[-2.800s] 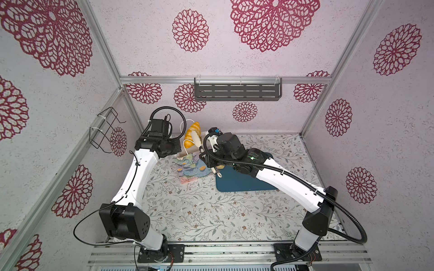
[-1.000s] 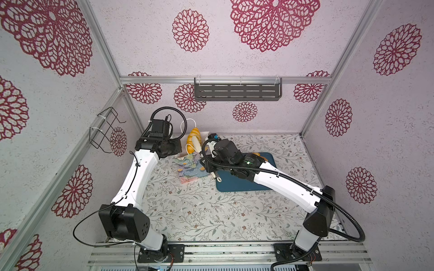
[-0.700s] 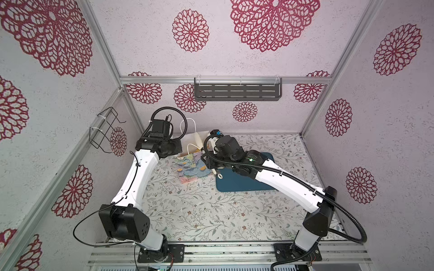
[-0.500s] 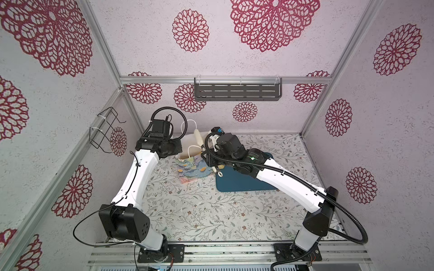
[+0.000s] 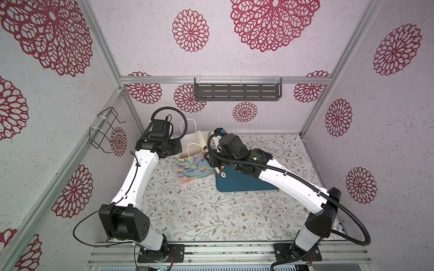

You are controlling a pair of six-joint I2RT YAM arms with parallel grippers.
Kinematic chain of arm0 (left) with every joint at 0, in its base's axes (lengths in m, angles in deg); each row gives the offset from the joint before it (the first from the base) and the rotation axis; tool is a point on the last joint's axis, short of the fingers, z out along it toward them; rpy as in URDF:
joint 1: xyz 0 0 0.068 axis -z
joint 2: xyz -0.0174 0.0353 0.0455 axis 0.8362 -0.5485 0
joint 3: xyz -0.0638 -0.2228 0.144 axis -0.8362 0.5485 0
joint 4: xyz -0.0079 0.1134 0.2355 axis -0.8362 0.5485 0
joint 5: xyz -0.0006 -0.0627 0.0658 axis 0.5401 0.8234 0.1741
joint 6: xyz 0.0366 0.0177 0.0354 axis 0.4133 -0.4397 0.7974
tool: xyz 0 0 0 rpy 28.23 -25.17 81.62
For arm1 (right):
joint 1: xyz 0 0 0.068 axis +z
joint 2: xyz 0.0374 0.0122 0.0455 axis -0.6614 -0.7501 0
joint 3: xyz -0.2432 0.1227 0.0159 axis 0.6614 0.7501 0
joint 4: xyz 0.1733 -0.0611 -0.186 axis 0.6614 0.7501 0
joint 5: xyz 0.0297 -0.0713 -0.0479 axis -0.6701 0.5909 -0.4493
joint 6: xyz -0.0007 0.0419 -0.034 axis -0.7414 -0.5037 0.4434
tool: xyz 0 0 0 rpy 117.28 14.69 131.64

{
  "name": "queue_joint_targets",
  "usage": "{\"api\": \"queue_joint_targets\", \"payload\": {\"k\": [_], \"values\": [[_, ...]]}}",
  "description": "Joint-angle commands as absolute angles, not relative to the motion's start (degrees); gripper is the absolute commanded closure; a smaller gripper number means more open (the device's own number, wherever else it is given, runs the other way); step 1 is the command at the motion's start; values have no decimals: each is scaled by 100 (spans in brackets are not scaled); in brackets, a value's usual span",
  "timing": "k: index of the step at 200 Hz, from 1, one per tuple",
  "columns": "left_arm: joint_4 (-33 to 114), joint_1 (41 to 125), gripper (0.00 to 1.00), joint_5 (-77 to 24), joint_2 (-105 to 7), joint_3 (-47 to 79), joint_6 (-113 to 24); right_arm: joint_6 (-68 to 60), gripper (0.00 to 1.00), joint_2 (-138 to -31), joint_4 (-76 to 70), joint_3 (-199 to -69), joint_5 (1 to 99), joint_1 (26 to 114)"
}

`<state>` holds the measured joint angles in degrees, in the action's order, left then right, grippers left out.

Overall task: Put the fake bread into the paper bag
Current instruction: 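Raise the empty tongs out of the bag and move back over the tray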

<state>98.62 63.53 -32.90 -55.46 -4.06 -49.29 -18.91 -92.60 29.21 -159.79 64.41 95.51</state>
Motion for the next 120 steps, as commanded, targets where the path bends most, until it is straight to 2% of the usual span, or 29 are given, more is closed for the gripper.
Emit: {"api": "queue_joint_targets", "payload": {"k": [1,70,120], "values": [[9947,6421,100,-3330,-5424,-314,-4878,-1829,65,-8620,2745,-15868,6723,9468],[9956,6437,100,-3355,-5458,-313,-4843,-1845,62,-7735,2556,-14818,6935,9156],[9956,6465,100,-3426,-5455,-300,-4844,-1876,62,-7476,2930,-14561,6833,8792]]}}
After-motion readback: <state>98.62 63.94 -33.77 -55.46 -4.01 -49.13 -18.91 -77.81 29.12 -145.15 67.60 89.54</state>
